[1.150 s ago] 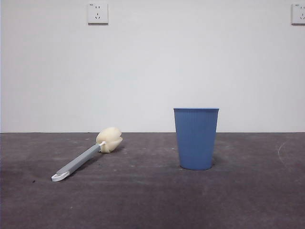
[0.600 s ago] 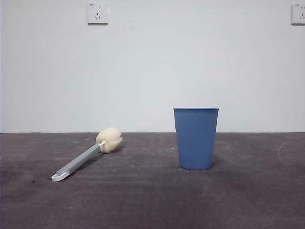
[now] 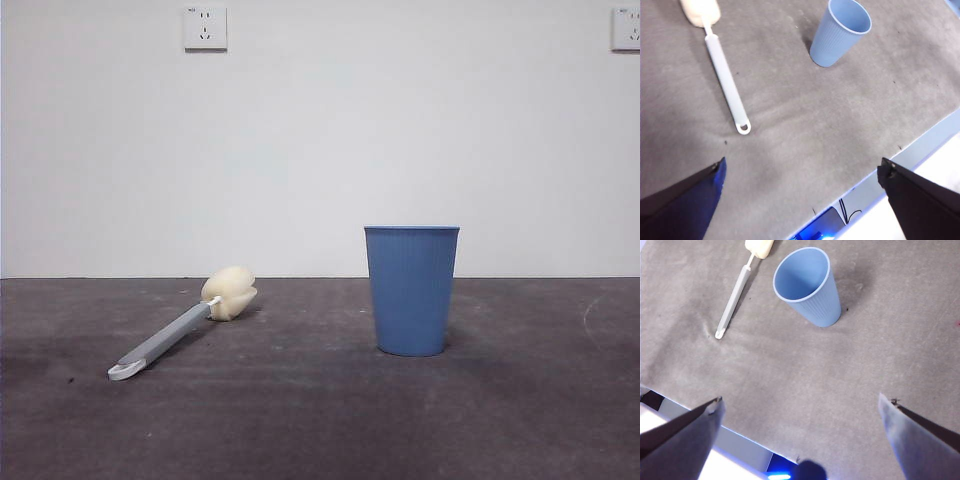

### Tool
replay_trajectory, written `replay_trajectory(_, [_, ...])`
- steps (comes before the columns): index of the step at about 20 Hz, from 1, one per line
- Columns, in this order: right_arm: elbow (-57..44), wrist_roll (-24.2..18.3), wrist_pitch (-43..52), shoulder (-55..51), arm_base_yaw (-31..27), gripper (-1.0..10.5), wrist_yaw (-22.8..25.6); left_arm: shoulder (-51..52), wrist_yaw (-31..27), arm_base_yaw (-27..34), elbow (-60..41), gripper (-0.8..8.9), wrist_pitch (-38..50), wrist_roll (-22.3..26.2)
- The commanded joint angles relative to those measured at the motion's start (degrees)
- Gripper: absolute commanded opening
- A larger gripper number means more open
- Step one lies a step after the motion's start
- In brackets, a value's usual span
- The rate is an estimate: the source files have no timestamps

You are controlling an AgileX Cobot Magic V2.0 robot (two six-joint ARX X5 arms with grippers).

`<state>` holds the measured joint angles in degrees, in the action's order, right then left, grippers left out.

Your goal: Pick up the cup brush,pick up the cup,insert the brush into the cup,clean the cup,put the cup brush back,put the cup back to the fixed position on the table

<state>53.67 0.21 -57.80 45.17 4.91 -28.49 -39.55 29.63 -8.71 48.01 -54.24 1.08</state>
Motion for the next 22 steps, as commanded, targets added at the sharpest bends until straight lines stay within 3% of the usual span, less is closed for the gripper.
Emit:
replay_trajectory(1, [0.2, 0.3, 0.3, 0.4, 0.1, 6.5, -0.1, -2.9, -3.7, -2.4, 0.2, 6.11, 3.6, 0.0])
replay_trajectory(6, [0.2, 0.3, 0.3, 0.6, 0.1, 6.5, -0.5, -14.0, -14.9, -10.1, 1.6, 6.11, 10.8, -4.6])
replay_trajectory(10, [0.2, 0.4, 0.5, 0.6, 0.1, 6.5, -3.1, -25.9, -28.5, -16.2, 4.9, 6.11, 16.4, -7.5])
replay_trajectory(15, [0.2, 0.4, 0.8, 0.6, 0.1, 6.5, -3.1, -40.2, -29.8, -17.8, 6.5, 6.11, 22.6, -10.3])
replay_trajectory(22, [0.2, 0.9, 0.8, 0.6, 0.1, 6.5, -3.1, -50.9, -32.7, -19.0, 6.5, 6.11, 27.7, -12.9])
